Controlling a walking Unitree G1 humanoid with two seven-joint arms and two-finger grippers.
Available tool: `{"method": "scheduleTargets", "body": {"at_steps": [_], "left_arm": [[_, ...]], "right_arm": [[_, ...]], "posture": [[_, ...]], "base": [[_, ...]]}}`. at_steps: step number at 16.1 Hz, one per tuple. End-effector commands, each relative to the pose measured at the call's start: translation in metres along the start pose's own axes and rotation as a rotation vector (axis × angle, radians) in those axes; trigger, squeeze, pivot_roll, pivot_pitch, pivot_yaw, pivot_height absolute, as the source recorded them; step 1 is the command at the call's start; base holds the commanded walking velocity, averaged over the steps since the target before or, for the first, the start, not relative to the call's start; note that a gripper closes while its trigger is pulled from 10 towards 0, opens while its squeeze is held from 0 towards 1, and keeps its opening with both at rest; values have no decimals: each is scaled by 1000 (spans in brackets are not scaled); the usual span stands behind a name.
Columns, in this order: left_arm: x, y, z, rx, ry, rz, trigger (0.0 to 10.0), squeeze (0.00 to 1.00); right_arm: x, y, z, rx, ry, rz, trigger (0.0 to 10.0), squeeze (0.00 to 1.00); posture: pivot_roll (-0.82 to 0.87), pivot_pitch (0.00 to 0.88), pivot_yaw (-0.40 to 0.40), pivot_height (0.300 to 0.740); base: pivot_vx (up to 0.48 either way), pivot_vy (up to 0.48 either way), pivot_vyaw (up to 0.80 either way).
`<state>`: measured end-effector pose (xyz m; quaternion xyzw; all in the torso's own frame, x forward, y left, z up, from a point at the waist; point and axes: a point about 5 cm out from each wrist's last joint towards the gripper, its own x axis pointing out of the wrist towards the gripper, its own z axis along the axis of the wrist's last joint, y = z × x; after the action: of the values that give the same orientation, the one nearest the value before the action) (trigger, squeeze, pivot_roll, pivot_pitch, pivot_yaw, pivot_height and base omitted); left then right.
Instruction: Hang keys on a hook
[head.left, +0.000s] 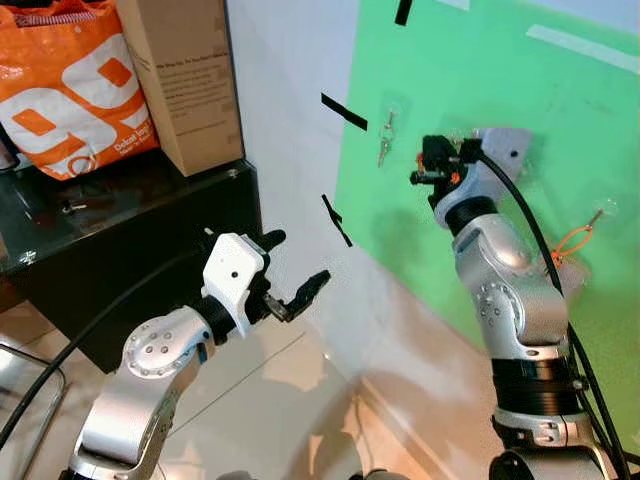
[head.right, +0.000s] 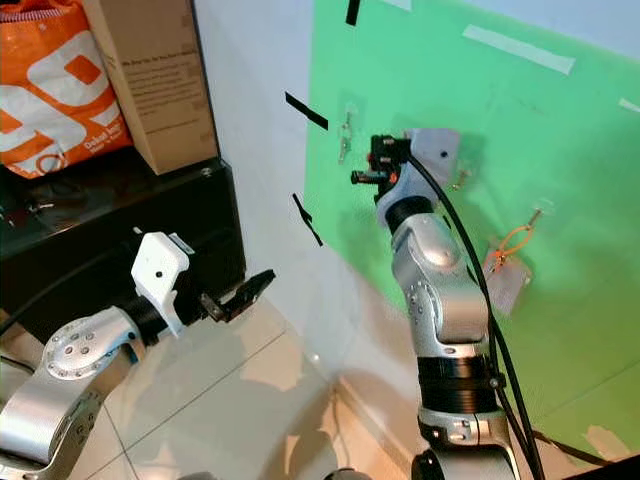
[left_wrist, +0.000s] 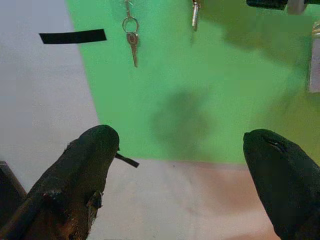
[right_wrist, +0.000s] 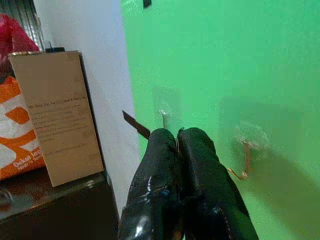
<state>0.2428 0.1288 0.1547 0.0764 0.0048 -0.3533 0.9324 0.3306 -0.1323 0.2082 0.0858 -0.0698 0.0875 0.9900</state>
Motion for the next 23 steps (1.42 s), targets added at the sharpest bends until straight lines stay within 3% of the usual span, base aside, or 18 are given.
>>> {"method": "scheduleTargets", "body": {"at_steps": [1,5,12,17,23], "left_arm": [[1,-2,6,16,-10,-21,10000,314],[0,-3,5,19,-9,-29,10000,314],[0,-3,7,19,-14,-29,10000,314],[1,-3,11,13,-30,-35,10000,318],[3,3,28,-24,-101,-21,10000,318]], "right_arm": [[3,-1,4,23,-16,5,10000,0],[9,1,1,41,-14,-1,10000,0],[14,-13,-5,68,7,-125,10000,0],[15,-15,-10,90,31,-147,10000,0],[13,-15,-21,95,94,-154,10000,0]], "posture": [[85,0,-4,740],[88,0,-7,740],[89,0,-12,740],[88,0,-10,740],[91,0,-11,740]], "base": [[0,0,0],[0,0,0],[0,0,0],[0,0,0],[0,0,0]]}}
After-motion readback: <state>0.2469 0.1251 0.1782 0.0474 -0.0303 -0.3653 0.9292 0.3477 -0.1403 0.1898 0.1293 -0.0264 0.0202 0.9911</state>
